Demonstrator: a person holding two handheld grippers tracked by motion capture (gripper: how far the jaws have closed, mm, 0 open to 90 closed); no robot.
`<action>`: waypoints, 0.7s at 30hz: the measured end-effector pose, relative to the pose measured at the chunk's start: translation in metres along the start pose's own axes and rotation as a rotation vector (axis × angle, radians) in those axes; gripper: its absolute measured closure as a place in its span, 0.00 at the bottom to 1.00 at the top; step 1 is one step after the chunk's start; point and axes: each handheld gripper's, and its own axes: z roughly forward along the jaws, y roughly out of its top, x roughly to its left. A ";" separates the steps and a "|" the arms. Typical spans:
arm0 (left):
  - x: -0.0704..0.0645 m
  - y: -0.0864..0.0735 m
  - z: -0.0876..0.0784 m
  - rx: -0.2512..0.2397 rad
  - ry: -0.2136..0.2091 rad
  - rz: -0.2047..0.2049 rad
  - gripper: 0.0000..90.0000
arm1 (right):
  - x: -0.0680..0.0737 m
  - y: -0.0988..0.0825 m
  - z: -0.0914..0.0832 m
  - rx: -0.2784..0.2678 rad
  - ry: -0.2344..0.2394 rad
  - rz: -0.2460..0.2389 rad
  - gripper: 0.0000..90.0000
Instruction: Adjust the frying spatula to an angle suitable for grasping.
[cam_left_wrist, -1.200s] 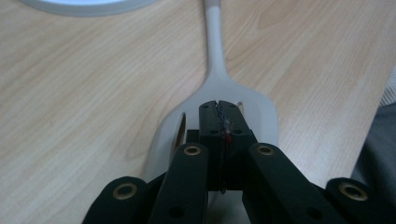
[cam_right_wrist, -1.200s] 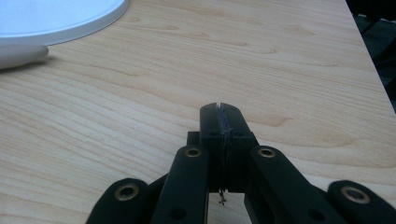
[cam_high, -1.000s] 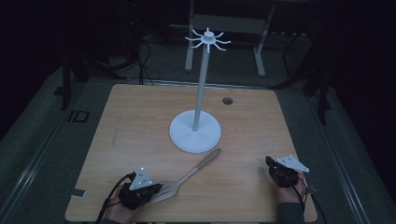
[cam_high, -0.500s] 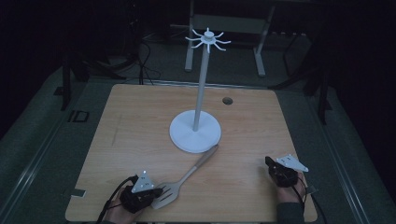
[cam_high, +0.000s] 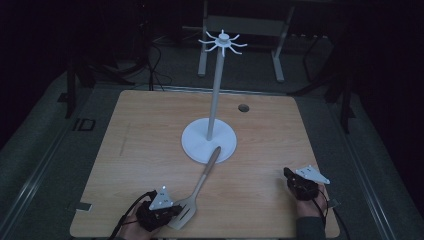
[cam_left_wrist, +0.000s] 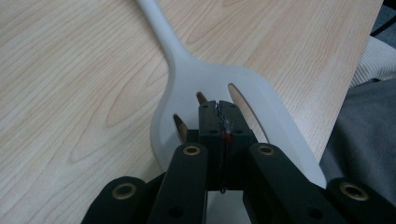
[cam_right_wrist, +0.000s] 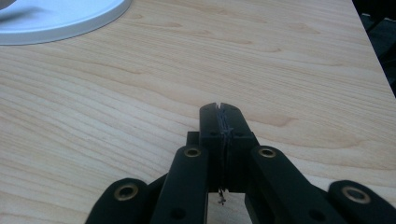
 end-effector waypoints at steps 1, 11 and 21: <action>0.000 0.001 0.000 0.006 0.001 0.003 0.98 | 0.000 0.000 0.000 0.000 -0.002 0.003 0.98; 0.007 0.006 -0.002 -0.024 0.051 -0.026 0.91 | -0.001 0.000 0.000 0.003 -0.003 0.006 0.98; 0.012 0.024 -0.002 -0.046 0.086 -0.009 0.78 | -0.002 -0.001 0.000 -0.003 -0.025 0.010 0.89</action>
